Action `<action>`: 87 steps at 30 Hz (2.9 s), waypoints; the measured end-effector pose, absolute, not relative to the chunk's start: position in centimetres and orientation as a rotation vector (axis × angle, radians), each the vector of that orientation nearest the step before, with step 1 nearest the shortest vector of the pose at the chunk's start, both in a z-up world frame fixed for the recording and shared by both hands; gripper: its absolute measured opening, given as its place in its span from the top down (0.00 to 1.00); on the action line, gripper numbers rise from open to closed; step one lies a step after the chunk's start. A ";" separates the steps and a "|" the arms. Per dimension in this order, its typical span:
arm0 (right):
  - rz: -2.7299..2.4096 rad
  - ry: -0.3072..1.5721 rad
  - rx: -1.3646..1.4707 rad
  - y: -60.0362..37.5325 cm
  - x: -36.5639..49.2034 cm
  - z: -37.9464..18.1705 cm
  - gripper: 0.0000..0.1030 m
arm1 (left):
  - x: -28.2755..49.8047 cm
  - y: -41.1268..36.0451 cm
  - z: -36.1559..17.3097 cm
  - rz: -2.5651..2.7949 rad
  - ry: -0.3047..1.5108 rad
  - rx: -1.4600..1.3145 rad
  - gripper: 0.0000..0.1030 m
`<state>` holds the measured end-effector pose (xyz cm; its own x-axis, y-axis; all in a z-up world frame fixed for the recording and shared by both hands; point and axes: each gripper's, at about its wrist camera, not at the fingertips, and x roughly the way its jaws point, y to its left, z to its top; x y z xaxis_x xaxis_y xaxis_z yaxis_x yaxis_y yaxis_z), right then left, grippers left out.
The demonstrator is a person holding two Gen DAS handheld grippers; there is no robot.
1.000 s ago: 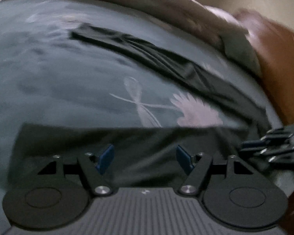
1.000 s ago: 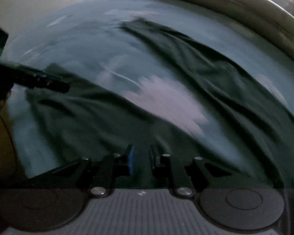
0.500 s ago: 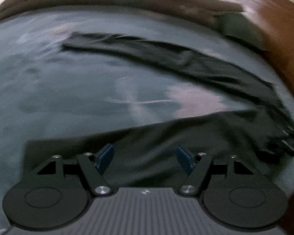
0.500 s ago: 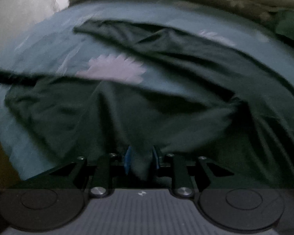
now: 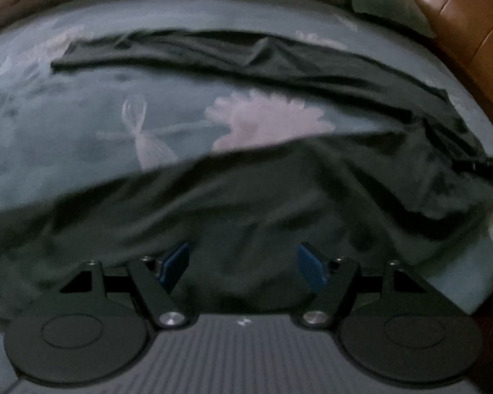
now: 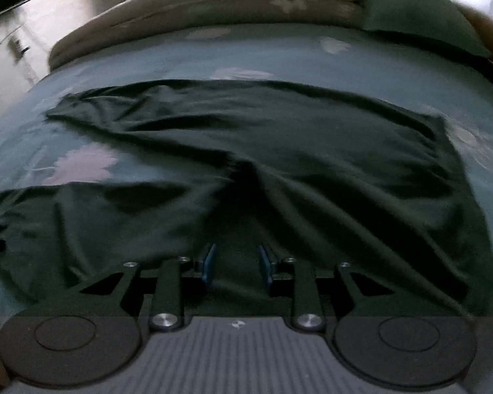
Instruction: Fold clothes
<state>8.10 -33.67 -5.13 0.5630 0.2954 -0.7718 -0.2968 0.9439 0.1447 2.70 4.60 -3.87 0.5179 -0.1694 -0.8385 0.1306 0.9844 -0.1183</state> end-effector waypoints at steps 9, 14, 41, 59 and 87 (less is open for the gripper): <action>0.192 0.910 0.100 -41.0 6.7 -6.6 0.68 | 8.0 -7.7 -1.4 -0.501 0.902 0.099 0.30; 0.242 0.904 0.103 -42.2 5.0 -6.8 0.66 | 9.5 -12.3 -3.6 -0.579 0.912 0.160 0.30; 0.822 0.712 -0.962 -32.4 -2.1 -7.4 0.75 | 1.9 -21.6 -4.7 -0.919 0.827 0.487 0.36; 0.767 0.681 -0.829 -33.8 -0.9 -5.4 0.81 | 3.5 -25.5 -6.0 -0.676 0.724 0.601 0.36; 0.638 0.567 -1.036 -33.0 -0.7 -8.4 0.97 | 0.5 -22.0 -7.9 -0.679 0.744 0.928 0.96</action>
